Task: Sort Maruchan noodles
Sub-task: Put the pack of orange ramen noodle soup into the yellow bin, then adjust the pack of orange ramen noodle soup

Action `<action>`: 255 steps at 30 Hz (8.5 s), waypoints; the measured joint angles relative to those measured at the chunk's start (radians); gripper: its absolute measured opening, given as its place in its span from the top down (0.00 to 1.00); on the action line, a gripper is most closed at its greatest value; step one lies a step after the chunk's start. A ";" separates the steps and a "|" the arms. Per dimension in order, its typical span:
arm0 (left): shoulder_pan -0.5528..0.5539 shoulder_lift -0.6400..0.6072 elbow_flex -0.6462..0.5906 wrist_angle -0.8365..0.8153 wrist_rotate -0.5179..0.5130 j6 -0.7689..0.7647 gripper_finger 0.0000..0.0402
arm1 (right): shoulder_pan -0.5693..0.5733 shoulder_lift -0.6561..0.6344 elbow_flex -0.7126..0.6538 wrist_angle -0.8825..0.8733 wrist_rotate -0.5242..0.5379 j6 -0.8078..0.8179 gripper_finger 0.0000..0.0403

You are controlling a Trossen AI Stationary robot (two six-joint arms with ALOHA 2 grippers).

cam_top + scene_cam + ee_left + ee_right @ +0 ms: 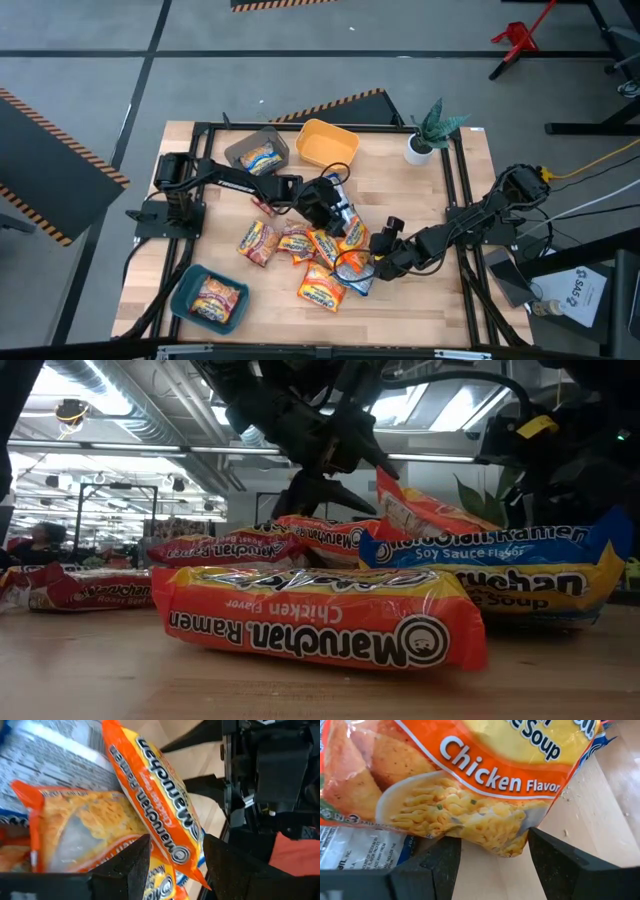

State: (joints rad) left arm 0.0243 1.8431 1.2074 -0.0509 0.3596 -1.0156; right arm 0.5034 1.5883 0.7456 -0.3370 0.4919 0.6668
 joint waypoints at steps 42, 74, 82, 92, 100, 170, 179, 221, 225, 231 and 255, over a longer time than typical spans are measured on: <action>-0.031 0.130 0.000 0.227 0.047 -0.211 0.58 | 0.001 0.000 -0.001 0.107 0.051 -0.133 0.45; 0.018 0.119 0.001 0.365 0.072 -0.231 0.82 | 0.122 -0.148 0.002 -0.074 0.099 0.097 0.45; 0.054 0.119 0.001 0.393 0.078 -0.208 0.86 | 0.234 -0.166 0.002 -0.163 0.137 0.289 0.45; 0.154 0.096 0.000 0.528 0.122 -0.235 0.87 | 0.284 -0.166 0.002 -0.187 0.190 0.400 0.45; 0.315 -0.020 0.001 0.538 0.104 -0.113 0.92 | 0.282 -0.165 0.002 -0.186 0.188 0.408 0.45; 0.813 0.084 0.281 -0.157 0.598 0.417 0.97 | 0.282 -0.164 0.000 -0.189 0.196 0.509 0.45; 0.844 0.119 0.376 -0.326 0.732 0.548 0.98 | 0.282 -0.164 0.000 -0.198 0.196 0.507 0.45; 0.859 0.201 0.444 -0.387 0.509 0.631 0.67 | 0.282 -0.164 0.000 -0.189 0.197 0.532 0.45; 0.860 0.158 0.491 -0.453 0.414 0.677 0.67 | 0.282 -0.164 0.000 -0.189 0.201 0.532 0.45; 0.765 0.133 0.499 -0.691 0.400 0.841 0.72 | 0.282 -0.164 0.000 -0.188 0.237 0.529 0.45; 0.418 0.180 0.482 -0.681 -0.157 0.996 1.00 | 0.282 -0.164 0.000 -0.187 0.277 0.513 0.45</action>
State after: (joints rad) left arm 0.4427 2.0229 1.6895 -0.7316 0.2022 -0.0195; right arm 0.7849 1.4246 0.7460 -0.5235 0.7689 1.1793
